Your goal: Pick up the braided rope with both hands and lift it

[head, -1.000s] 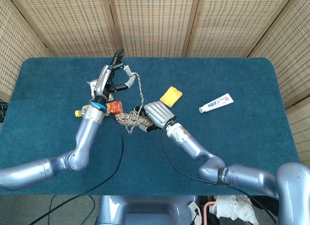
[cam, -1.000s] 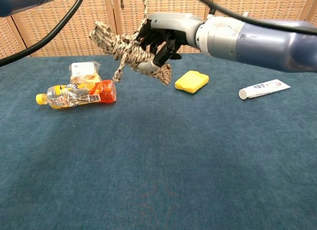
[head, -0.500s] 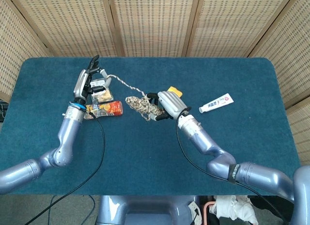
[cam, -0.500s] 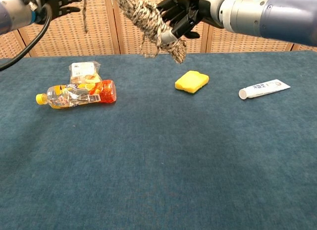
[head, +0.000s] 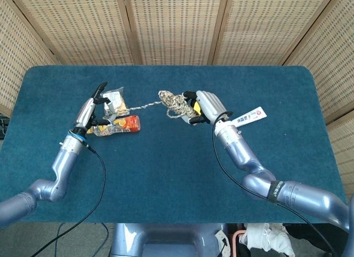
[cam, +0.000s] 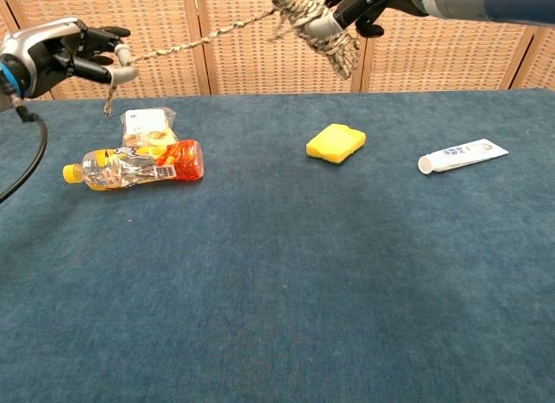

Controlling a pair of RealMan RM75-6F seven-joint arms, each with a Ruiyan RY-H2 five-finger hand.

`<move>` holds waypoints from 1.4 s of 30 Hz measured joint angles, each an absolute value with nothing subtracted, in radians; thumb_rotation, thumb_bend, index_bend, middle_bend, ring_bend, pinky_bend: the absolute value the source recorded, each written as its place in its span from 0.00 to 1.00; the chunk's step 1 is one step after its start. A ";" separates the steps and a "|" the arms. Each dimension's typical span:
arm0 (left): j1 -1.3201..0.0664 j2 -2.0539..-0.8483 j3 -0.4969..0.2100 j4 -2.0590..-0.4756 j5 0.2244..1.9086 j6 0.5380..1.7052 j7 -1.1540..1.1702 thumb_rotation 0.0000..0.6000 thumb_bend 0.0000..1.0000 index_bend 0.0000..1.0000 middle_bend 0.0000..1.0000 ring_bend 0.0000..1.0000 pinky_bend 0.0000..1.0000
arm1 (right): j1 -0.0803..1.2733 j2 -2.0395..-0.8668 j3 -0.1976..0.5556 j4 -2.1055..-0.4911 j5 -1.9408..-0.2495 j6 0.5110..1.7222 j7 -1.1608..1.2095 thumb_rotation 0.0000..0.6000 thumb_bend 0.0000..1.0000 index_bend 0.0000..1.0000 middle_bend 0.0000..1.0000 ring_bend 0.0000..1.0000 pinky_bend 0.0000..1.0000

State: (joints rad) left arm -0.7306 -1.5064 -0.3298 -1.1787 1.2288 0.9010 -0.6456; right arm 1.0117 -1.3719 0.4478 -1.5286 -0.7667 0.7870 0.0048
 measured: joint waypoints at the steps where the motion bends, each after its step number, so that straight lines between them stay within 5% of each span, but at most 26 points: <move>1: -0.727 -1.504 -0.317 -1.176 1.251 0.908 -0.649 1.00 0.86 0.89 0.00 0.00 0.00 | 1.016 -1.369 0.445 -1.531 -0.748 0.794 -0.015 1.00 0.89 0.70 0.77 0.65 0.86; 11: -0.702 -1.455 -0.203 -1.215 1.412 0.986 -0.559 1.00 0.86 0.89 0.00 0.00 0.00 | 1.079 -1.337 0.423 -1.580 -0.514 0.900 -0.231 1.00 0.89 0.70 0.77 0.65 0.86; 24: -0.691 -1.425 -0.188 -1.260 1.414 1.005 -0.541 1.00 0.86 0.89 0.00 0.00 0.00 | 1.101 -1.325 0.401 -1.613 -0.485 0.941 -0.304 1.00 0.89 0.70 0.77 0.65 0.86; 26: -0.690 -1.418 -0.188 -1.270 1.413 1.007 -0.542 1.00 0.73 0.75 0.00 0.00 0.00 | 1.102 -1.325 0.398 -1.624 -0.491 0.948 -0.311 1.00 0.89 0.70 0.77 0.65 0.86; 27: -0.690 -1.413 -0.185 -1.274 1.415 1.006 -0.538 1.00 0.59 0.60 0.00 0.00 0.00 | 1.102 -1.324 0.397 -1.630 -0.495 0.952 -0.315 1.00 0.89 0.70 0.77 0.65 0.86; 29: -0.689 -1.396 -0.179 -1.288 1.419 1.004 -0.518 1.00 0.13 0.12 0.00 0.00 0.00 | 1.104 -1.321 0.393 -1.640 -0.505 0.962 -0.330 1.00 0.89 0.70 0.77 0.65 0.86; 30: -0.688 -1.387 -0.177 -1.297 1.420 1.004 -0.506 1.00 0.04 0.03 0.00 0.00 0.00 | 1.105 -1.320 0.391 -1.645 -0.510 0.966 -0.337 1.00 0.89 0.70 0.77 0.65 0.86; 42: -0.571 -1.215 -0.163 -1.490 1.317 1.132 -0.070 1.00 0.00 0.00 0.00 0.00 0.00 | 1.104 -1.321 0.338 -1.675 -0.617 1.028 -0.424 1.00 0.89 0.70 0.77 0.65 0.86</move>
